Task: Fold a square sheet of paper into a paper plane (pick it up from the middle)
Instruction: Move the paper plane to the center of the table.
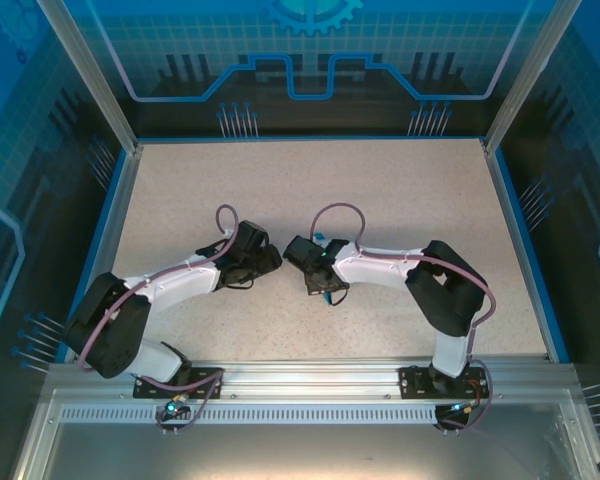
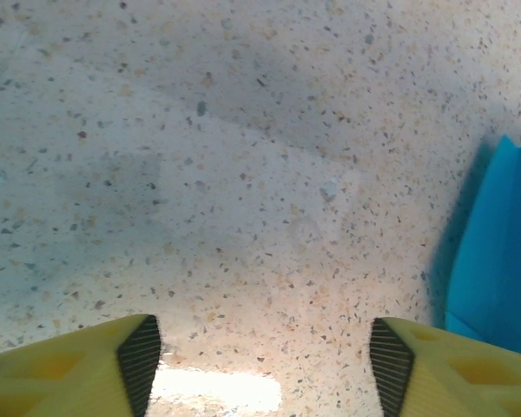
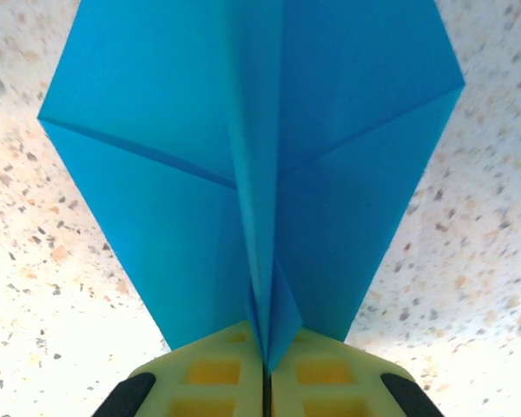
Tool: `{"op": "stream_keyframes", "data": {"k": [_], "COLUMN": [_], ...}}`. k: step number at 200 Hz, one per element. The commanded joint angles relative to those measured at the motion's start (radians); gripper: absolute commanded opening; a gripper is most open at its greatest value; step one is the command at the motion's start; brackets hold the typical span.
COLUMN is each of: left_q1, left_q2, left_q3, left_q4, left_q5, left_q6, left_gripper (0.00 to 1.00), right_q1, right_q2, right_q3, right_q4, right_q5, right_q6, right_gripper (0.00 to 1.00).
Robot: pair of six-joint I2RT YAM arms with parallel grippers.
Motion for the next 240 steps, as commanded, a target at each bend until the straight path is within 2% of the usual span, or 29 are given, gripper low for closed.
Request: {"op": "stream_keyframes", "data": {"k": [1,38,67,124,197,240], "left_q1": [0.013,0.030,0.056,0.080,0.078,0.093], "left_q2": [-0.048,-0.118,-0.177,-0.206,-0.196,-0.197], "left_q3": [-0.021,-0.042,-0.063,-0.067,-0.062,-0.021], "left_q4": [-0.065,-0.145,-0.169,-0.192,-0.199,-0.241], "left_q5": [-0.059,-0.150,-0.177,-0.182,-0.176,-0.187], "left_q6": [-0.013,-0.002,0.033,0.057,0.052,0.071], "left_gripper": [0.75,0.91,0.98,0.98,0.98,0.99], "right_q1": [-0.066,-0.195,-0.260,-0.288,-0.290,-0.287], "right_q2": [-0.051,0.008,0.092,0.228,0.307,0.297], "right_q3": [0.045,0.116,0.206,0.339,0.384,0.401], "right_q4": [0.021,0.096,0.096,0.063,0.022,-0.005], "right_q5": [0.032,-0.049,-0.081,-0.111,-0.122,-0.125], "right_q6": [-0.067,-0.178,-0.242,-0.296,-0.267,-0.257], "right_gripper": [0.07,0.08,0.08,0.10,0.13,0.22]}}
